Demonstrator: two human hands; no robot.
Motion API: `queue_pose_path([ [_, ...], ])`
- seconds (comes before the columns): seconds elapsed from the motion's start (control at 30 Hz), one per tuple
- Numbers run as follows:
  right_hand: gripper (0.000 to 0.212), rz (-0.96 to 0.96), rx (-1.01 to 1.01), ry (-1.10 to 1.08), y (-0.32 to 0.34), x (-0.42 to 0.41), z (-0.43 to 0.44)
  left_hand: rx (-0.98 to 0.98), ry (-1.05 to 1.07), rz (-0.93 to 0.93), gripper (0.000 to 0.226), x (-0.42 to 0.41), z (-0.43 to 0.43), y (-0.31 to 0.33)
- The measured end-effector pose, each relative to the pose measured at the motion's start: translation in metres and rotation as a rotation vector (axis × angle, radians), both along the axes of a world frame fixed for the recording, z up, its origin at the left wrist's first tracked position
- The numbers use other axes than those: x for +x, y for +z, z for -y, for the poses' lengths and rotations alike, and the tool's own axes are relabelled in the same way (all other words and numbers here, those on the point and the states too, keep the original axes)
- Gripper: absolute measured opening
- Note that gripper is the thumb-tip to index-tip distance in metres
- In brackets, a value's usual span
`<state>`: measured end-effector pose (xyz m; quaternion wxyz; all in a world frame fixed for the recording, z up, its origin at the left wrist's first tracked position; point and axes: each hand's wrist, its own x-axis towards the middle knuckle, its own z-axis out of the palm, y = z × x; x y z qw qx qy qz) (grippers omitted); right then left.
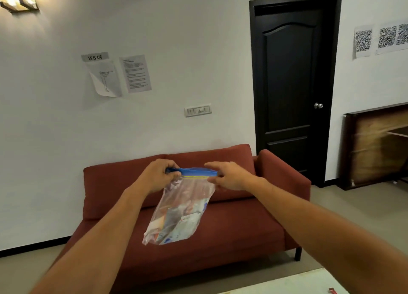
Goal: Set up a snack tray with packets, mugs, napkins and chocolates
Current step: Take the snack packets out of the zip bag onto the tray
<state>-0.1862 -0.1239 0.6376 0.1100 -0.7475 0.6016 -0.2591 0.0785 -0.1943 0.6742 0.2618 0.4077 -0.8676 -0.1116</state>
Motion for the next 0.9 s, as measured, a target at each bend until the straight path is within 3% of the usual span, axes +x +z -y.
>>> queue_pose_path([
  [0.13,0.049,-0.079,-0.023,-0.019,-0.003,0.01,0.011,0.03,-0.024,-0.022,0.007,-0.01,-0.014,0.002],
  [0.27,0.022,-0.103,-0.095,-0.009,-0.006,0.004,0.014,0.137,-0.022,-0.067,0.003,-0.01,-0.028,-0.007],
  [0.43,0.013,-0.208,-0.174,0.084,-0.015,-0.001,0.012,0.584,-0.019,-0.153,0.01,-0.014,-0.047,-0.022],
  [0.5,0.013,-0.198,-0.246,0.117,-0.017,0.001,0.008,0.821,0.043,-0.15,0.027,-0.018,-0.052,-0.026],
  [0.57,0.014,-0.179,-0.331,0.142,-0.018,0.005,0.004,1.057,0.062,-0.194,0.063,-0.024,-0.054,-0.034],
  [0.67,0.015,-0.214,-0.451,0.198,-0.017,0.015,-0.002,1.287,0.029,-0.399,0.092,-0.034,-0.047,-0.047],
  [0.73,0.014,-0.253,-0.499,0.225,-0.013,0.019,-0.007,1.232,0.097,-0.416,0.084,-0.04,-0.043,-0.055],
  [0.8,0.015,-0.291,-0.529,0.252,-0.01,0.02,-0.011,1.117,0.183,-0.353,0.057,-0.046,-0.044,-0.06],
  [0.9,0.025,-0.349,-0.556,0.278,-0.007,0.015,-0.018,1.072,0.249,-0.439,0.028,-0.059,-0.047,-0.061],
])
